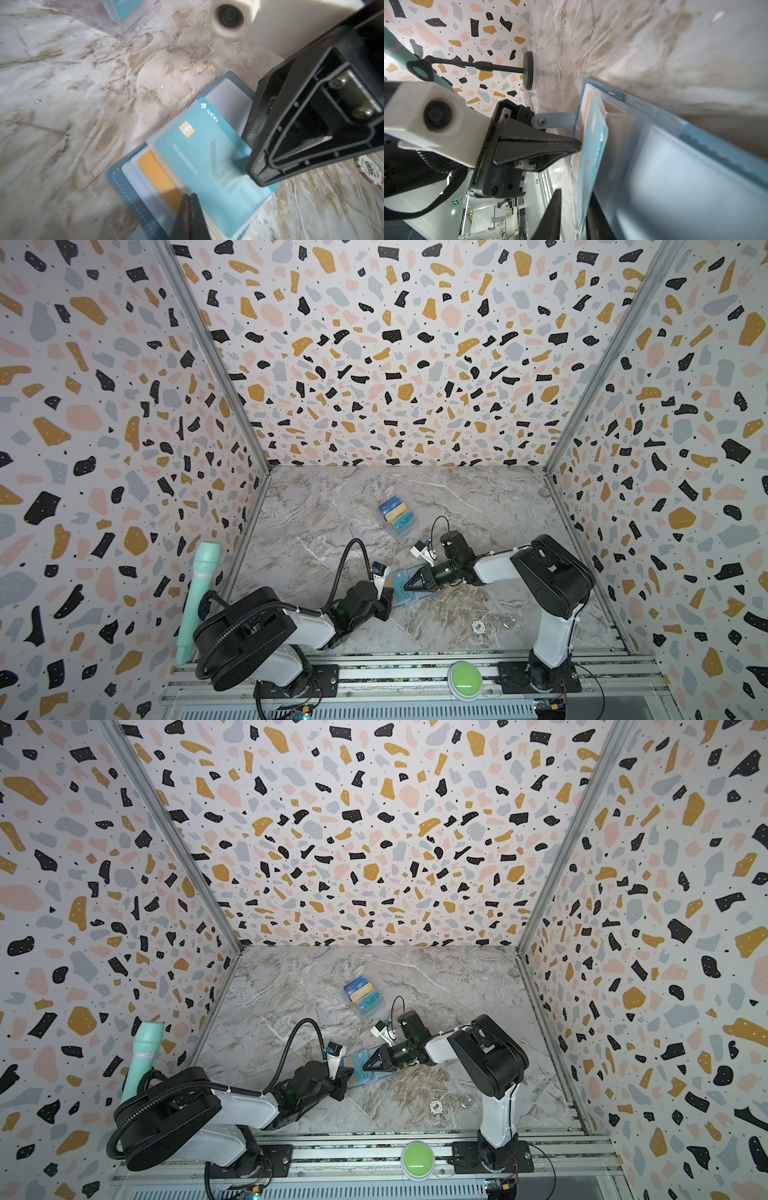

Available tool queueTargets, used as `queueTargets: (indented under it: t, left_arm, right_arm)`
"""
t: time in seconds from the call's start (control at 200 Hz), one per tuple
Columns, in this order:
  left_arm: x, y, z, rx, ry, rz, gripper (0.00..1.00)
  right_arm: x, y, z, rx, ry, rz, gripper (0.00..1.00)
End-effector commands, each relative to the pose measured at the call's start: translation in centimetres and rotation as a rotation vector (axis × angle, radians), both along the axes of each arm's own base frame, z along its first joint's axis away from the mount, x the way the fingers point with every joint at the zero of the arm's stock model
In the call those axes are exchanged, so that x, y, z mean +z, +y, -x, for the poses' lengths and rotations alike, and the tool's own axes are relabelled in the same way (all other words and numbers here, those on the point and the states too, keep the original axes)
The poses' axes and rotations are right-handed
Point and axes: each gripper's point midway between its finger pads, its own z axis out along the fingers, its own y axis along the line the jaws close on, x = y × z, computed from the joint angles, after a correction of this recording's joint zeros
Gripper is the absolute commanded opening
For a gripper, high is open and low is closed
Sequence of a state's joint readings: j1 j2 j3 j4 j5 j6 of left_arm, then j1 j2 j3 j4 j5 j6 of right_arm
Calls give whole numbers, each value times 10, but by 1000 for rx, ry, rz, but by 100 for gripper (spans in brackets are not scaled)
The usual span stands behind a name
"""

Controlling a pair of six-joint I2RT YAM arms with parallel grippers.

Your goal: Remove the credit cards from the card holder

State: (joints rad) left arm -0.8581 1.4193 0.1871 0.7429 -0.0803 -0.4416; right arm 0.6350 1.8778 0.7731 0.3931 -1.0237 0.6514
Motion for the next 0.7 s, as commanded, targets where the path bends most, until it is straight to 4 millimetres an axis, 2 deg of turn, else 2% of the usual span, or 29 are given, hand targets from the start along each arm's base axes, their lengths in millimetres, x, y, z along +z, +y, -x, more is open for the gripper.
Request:
queueTargets:
  t: [0.0,0.696]
  left_arm:
    - [-7,9,2,20,11,-17,0]
    - [-11,11,4,22,22,-27,0]
  right_arm:
    - [18,2,-4,-1,-35,-30,22]
    - [20,-10,-9,-33,-52,-18,17]
